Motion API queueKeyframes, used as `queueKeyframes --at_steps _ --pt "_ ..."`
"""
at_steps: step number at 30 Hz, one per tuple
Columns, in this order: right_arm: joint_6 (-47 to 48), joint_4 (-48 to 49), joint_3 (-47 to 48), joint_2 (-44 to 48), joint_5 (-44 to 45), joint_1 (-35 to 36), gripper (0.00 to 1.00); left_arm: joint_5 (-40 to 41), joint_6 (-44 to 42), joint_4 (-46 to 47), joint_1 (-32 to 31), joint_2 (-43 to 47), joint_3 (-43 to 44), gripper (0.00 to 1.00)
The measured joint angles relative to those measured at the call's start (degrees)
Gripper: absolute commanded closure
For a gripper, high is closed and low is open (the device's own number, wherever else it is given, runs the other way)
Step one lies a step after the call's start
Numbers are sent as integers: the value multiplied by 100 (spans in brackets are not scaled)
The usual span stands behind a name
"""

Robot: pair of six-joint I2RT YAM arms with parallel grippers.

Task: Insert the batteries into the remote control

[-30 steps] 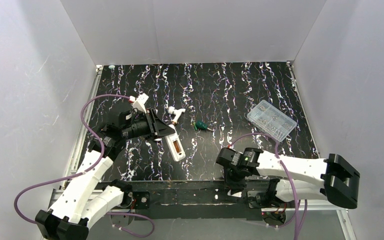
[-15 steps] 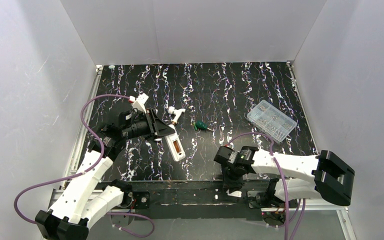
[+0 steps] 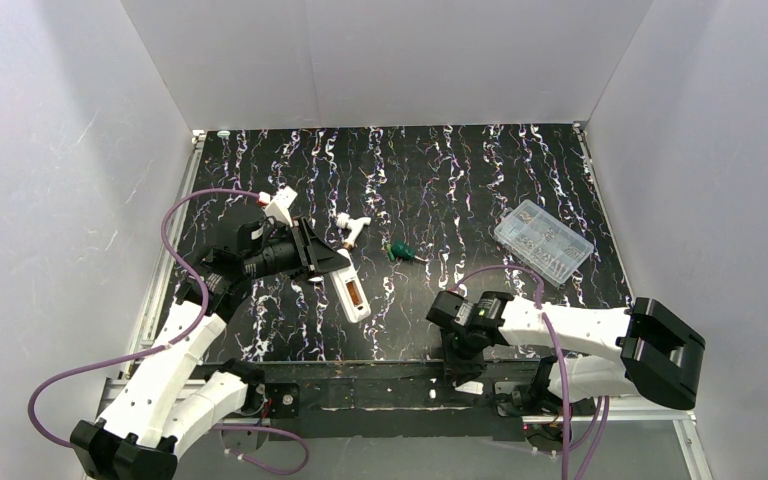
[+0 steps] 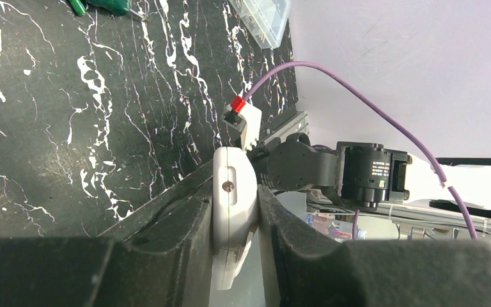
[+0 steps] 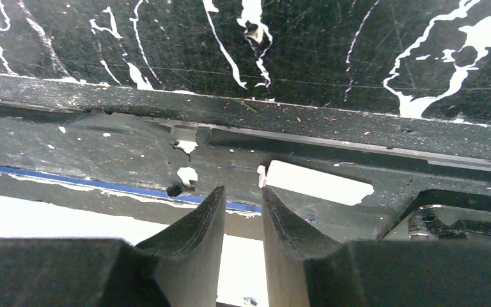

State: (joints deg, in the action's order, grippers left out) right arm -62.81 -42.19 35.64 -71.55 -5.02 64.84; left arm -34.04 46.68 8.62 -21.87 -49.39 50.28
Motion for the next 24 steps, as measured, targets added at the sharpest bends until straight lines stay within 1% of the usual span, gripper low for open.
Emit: queueKeyframes --at_steps 8,13,19,24 --pt "-39 -26 -164 4 17 -42 66 2 0 0 0 0 -11 100" --pt "-33 -17 -170 -15 28 -61 70 2 0 0 0 0 -11 100" --pt "2 20 -170 -76 33 -76 75 2 0 0 0 0 -11 100" --pt "17 35 -173 -96 33 -94 82 2 2 0 0 0 -11 100"
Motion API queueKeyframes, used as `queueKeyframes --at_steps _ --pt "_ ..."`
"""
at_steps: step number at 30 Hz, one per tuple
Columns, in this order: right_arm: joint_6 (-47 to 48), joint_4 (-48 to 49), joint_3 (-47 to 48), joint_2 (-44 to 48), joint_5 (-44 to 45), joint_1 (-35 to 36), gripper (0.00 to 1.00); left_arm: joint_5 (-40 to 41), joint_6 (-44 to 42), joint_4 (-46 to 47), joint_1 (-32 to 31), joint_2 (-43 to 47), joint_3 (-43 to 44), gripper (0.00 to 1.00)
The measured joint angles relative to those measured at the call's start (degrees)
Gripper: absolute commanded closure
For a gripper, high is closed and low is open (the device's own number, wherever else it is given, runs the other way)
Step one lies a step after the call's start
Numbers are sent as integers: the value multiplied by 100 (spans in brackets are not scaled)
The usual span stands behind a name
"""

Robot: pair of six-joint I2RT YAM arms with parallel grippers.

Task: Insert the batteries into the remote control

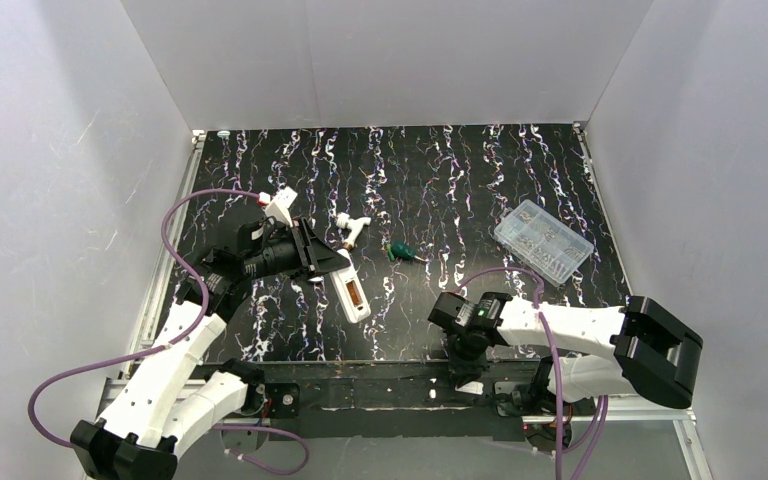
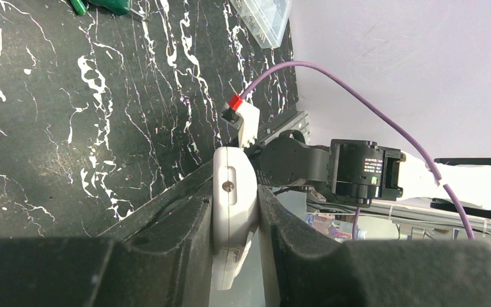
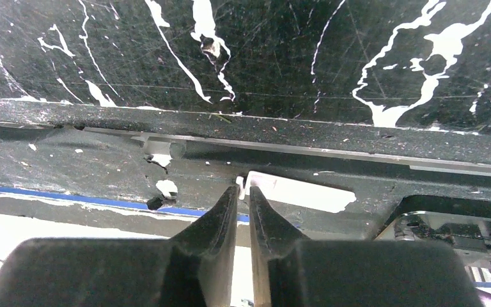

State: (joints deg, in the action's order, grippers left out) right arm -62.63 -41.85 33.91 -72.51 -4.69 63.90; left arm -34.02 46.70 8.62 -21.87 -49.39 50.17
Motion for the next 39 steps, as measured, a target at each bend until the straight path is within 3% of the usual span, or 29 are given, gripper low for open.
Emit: queueKeyframes --at_steps 8,12,18,22,31,39 --pt "48 -17 7 15 59 -13 98 2 0 0 0 0 0 100" --pt "184 -245 210 92 223 -13 99 13 0 0 0 4 0 100" --pt "682 -669 1311 127 675 -13 99 24 -24 -39 0 63 0 100" --pt "1325 -688 1893 -48 793 -153 99 61 -111 -177 0 114 4 100" --pt "3318 -461 2610 -1456 721 -1119 99 369 -586 -1049 0 507 153 100" --pt "4916 -216 3731 -2459 1121 -1248 99 522 -767 -1405 0 662 260 100"
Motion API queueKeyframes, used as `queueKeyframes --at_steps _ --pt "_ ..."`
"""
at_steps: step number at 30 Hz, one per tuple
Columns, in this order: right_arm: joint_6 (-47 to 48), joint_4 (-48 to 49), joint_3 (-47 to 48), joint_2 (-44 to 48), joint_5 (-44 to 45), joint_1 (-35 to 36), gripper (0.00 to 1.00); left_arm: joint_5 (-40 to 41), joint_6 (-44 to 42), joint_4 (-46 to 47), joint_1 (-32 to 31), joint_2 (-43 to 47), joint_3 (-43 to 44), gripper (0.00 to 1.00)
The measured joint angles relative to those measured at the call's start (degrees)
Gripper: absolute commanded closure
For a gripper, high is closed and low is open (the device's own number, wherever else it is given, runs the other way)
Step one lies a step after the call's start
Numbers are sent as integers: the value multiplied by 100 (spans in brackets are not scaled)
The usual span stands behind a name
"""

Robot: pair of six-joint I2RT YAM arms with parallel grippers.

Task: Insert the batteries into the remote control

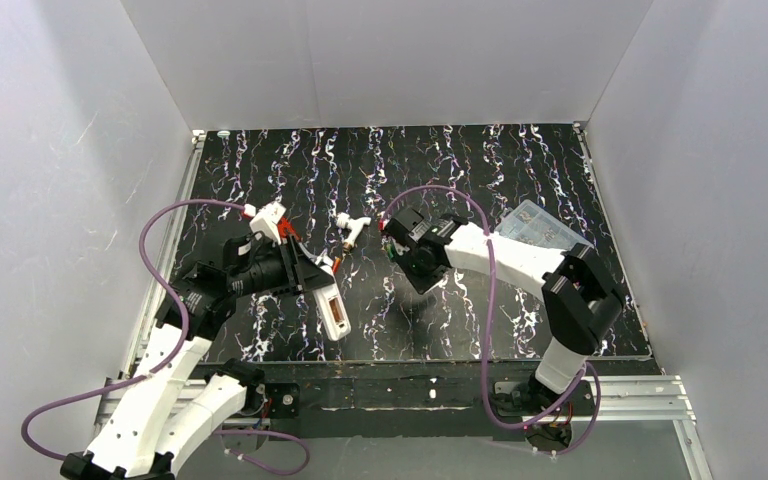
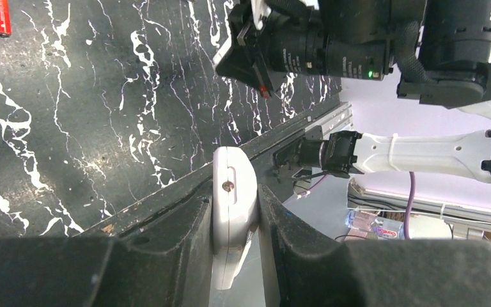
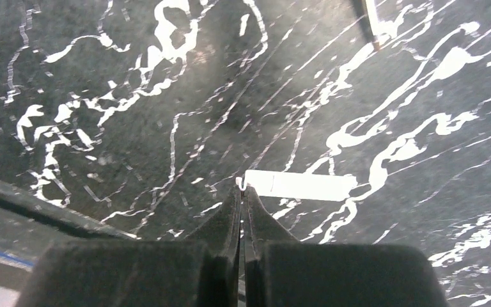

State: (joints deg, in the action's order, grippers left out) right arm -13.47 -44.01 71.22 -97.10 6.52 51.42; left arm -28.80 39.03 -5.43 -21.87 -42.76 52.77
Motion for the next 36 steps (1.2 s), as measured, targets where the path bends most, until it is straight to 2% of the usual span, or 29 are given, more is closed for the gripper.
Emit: queueKeyframes --at_steps 6,9,14,17,20,26,36 --pt "745 90 0 -83 94 -289 99 59 -66 -127 0 20 28 100" --pt "1108 105 -138 -83 -59 -341 92 61 -72 -142 0 22 31 100" --pt "1523 61 -442 -83 -387 -313 67 59 -68 -133 0 -4 31 100" --pt "1600 70 -463 -74 -490 -297 45 55 -68 -127 0 -46 31 100" --pt "1471 162 -494 57 -671 -297 41 55 -70 -118 0 -90 33 100" --pt "256 485 -815 769 -586 -317 45 57 -114 -151 0 -92 116 100" --pt "-2903 938 -2094 1526 -507 -870 43 48 -153 -160 0 -81 153 100"
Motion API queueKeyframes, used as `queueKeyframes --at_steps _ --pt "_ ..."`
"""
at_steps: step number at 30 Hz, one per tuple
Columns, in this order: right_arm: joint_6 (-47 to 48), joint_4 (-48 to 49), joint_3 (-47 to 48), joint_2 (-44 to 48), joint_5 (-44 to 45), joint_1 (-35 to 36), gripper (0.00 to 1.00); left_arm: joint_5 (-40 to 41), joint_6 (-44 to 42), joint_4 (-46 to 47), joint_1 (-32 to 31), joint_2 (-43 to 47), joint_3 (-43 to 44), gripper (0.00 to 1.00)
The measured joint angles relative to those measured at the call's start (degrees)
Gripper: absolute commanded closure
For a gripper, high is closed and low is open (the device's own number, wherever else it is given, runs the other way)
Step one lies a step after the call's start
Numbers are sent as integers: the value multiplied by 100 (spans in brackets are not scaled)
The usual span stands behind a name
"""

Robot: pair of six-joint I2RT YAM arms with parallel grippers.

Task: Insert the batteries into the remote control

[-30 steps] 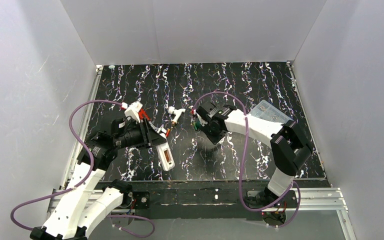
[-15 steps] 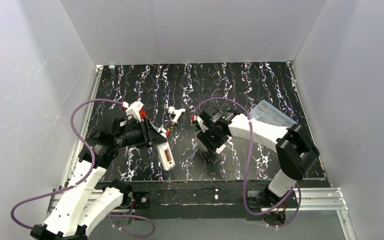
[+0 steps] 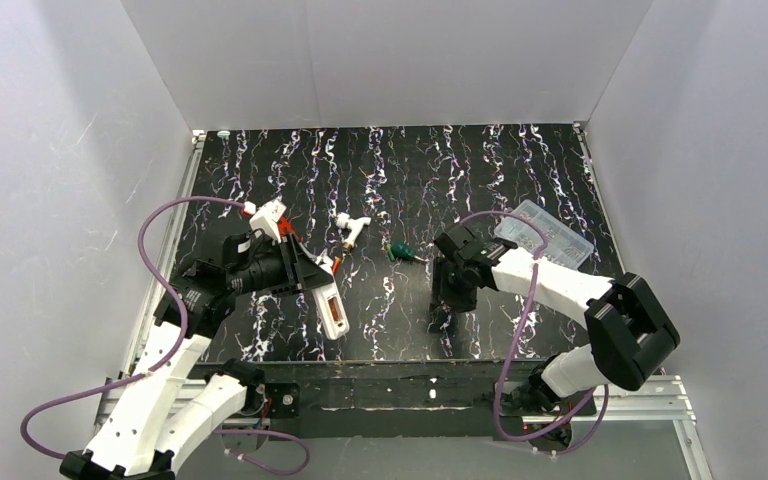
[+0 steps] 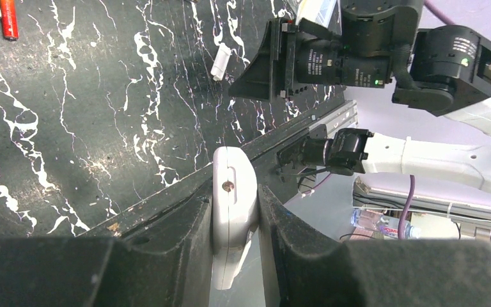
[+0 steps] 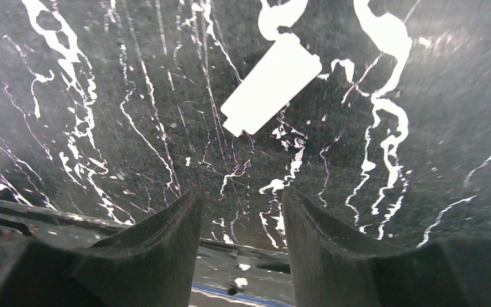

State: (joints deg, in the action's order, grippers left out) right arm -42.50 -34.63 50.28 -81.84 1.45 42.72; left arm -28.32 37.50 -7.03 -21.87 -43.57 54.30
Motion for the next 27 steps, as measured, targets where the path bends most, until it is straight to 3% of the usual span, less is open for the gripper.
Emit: queueKeyframes --at_steps 6,11,16,27 --pt "-1141 505 -446 -50 -339 -114 43 2 -7 0 0 2 0 100" --pt "-1567 811 -509 -225 -378 -223 46 2 -9 -2 0 9 0 100" --pt "-1722 907 -509 -313 -293 -299 56 4 -44 -26 0 24 0 100" --pt "-1709 793 -321 -568 68 -413 57 7 -96 -105 0 28 0 100"
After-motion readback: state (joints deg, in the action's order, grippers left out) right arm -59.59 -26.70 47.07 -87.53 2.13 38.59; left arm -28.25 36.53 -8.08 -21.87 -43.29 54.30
